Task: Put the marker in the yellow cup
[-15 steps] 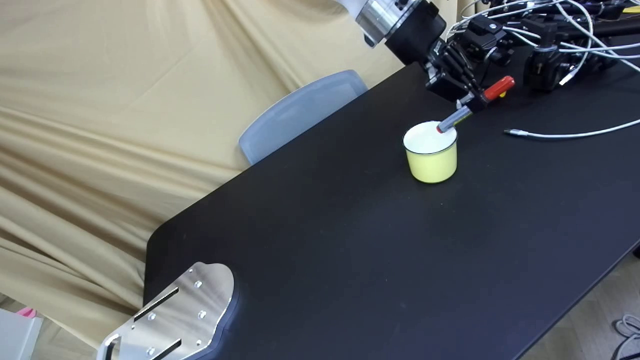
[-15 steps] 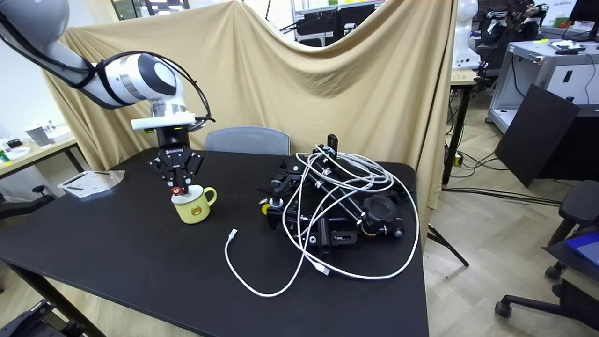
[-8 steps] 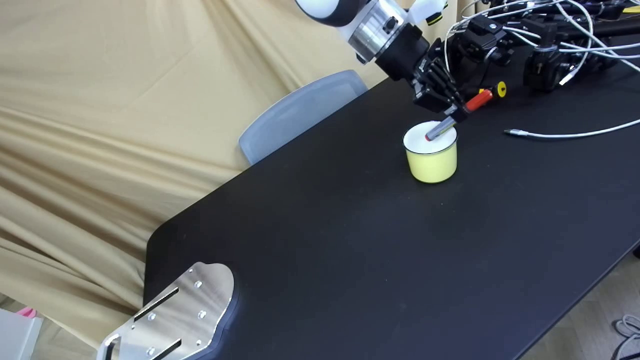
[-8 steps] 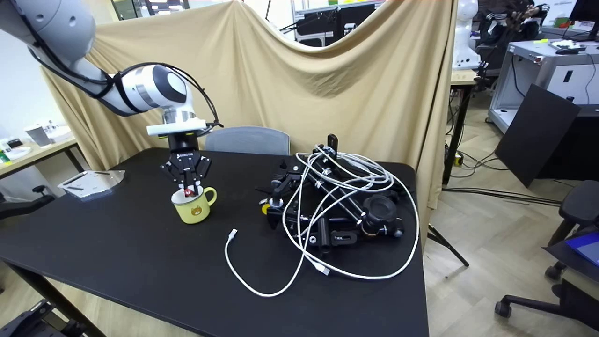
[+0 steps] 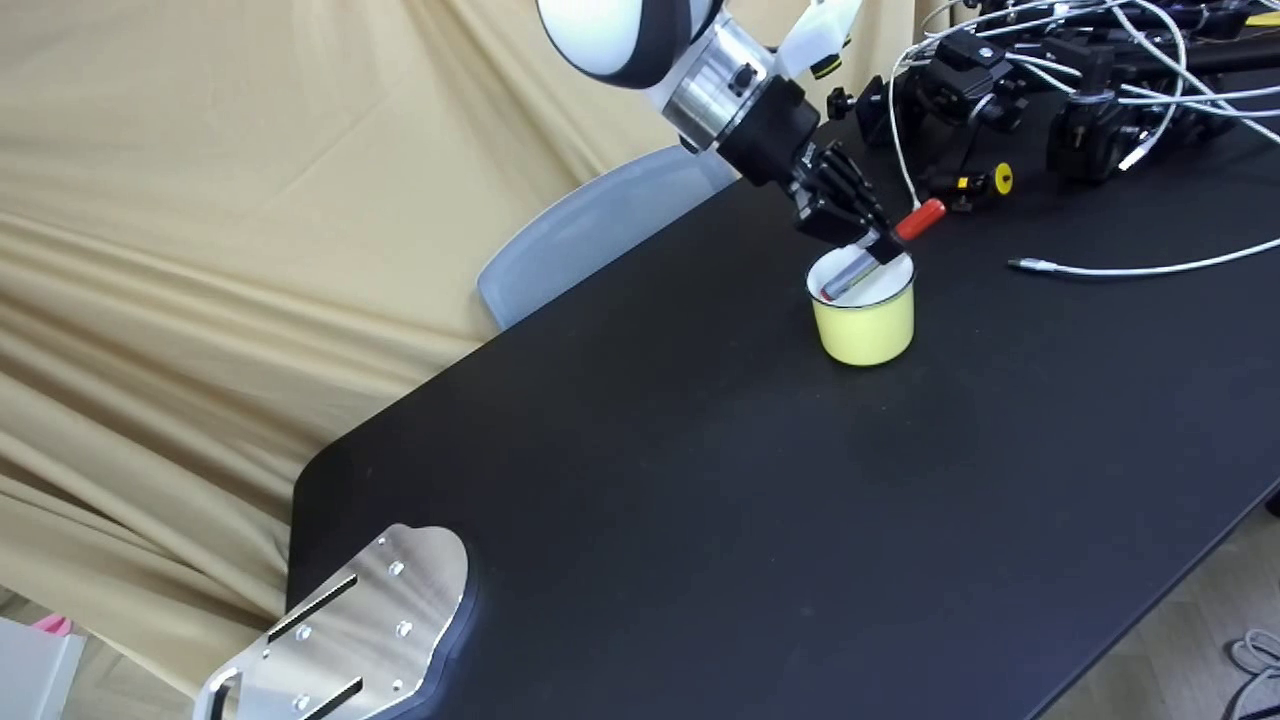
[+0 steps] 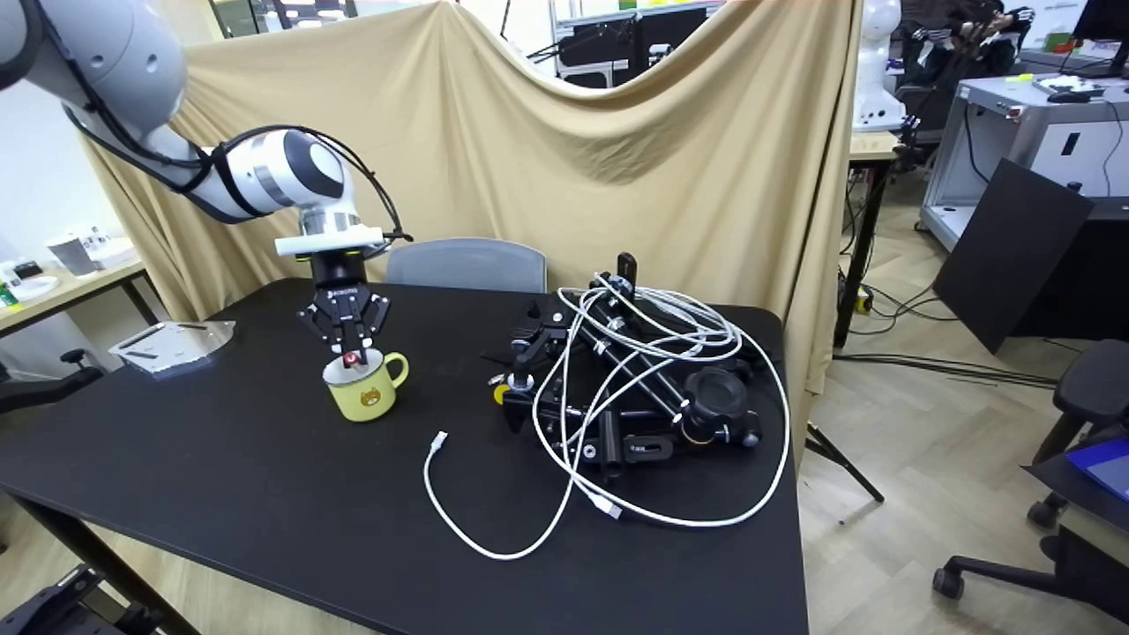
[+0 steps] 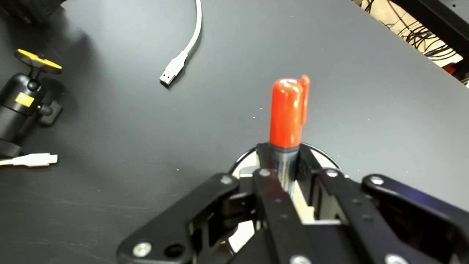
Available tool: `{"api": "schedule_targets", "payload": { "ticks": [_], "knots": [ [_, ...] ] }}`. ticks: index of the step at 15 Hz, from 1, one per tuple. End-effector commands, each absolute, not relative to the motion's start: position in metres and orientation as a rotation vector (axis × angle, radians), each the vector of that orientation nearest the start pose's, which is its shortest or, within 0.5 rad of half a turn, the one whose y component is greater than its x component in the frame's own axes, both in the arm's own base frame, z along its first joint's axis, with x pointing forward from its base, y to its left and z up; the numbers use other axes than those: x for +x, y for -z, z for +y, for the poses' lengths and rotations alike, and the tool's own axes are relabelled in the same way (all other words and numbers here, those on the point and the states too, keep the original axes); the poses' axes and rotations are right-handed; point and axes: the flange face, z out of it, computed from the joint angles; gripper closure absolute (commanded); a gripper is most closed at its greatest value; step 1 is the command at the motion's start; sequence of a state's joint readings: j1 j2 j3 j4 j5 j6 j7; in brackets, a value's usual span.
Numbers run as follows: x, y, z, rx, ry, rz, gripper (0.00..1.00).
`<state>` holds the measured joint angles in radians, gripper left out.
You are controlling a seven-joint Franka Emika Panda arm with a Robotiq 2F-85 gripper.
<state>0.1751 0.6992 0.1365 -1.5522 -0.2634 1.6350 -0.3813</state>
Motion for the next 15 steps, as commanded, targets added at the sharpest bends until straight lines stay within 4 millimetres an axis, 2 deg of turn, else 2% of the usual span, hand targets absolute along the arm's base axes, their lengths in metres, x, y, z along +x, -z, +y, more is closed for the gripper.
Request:
{"api": "schedule_targets", "payload": {
  "ticks": [1,3,10,11,15],
  "knots": [
    [0.615,-0.214,0.167,-2.864,-1.031,-1.226,0.53],
    [0.614,-0.217,0.167,-2.862,-1.043,-1.217,0.49],
    [0.613,-0.235,0.169,-2.883,-1.013,-1.237,0.03],
    [0.612,-0.238,0.17,-2.886,-0.998,-1.262,0.0],
    [0.607,-0.246,0.174,-2.93,-0.922,-1.348,0.0]
  ]
}}
